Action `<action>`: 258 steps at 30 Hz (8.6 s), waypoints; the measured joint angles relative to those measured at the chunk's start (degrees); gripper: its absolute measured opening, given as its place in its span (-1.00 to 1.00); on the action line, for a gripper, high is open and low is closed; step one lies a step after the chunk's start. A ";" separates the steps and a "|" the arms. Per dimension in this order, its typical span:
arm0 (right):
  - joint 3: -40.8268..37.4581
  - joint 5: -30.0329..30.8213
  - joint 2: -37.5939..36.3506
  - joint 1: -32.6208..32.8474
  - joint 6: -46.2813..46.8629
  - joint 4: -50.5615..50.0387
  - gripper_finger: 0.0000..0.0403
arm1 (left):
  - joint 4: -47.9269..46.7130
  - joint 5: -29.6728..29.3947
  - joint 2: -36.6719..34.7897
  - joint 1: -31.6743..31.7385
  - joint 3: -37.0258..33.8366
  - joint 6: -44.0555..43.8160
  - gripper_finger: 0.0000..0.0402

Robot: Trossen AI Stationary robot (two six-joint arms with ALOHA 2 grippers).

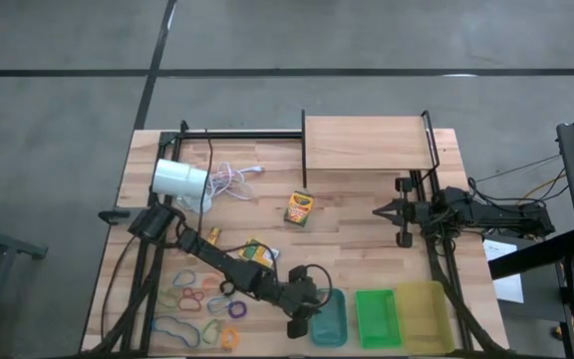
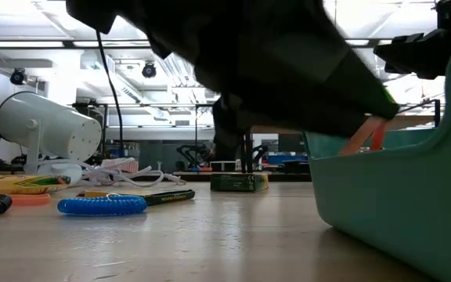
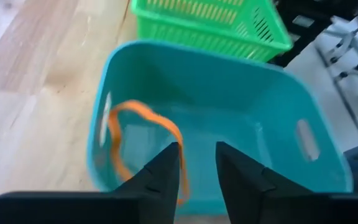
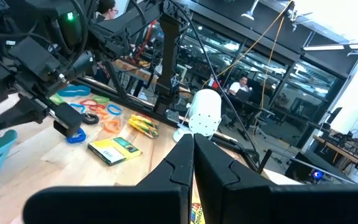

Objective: Pick & Place Office Desk Supplies
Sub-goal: Put the orange rubber band into the blue bin

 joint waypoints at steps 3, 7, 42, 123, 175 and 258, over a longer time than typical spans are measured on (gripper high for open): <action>-0.02 0.00 0.00 -0.01 0.00 0.00 -0.96 | 0.83 0.01 0.00 0.02 0.33 0.69 -0.38; 0.00 0.00 0.00 -0.02 0.00 0.02 -0.96 | -0.54 0.01 -0.02 0.02 1.60 1.08 -0.33; 0.00 -0.02 0.00 0.00 0.00 0.00 -0.96 | -16.45 0.00 -7.02 -0.68 2.60 -2.99 -0.33; 0.00 -0.02 0.00 -0.01 0.00 -0.15 -0.96 | -58.96 4.40 -22.27 0.16 -15.34 -68.76 -0.99; 0.00 0.00 -0.02 -0.02 0.02 -0.42 -0.96 | 34.27 -13.08 -9.89 -6.45 -15.04 23.12 -1.00; 0.00 -0.02 -0.02 0.00 0.00 -1.25 -0.96 | 9.84 -6.01 -1.60 -1.97 -4.17 7.91 0.01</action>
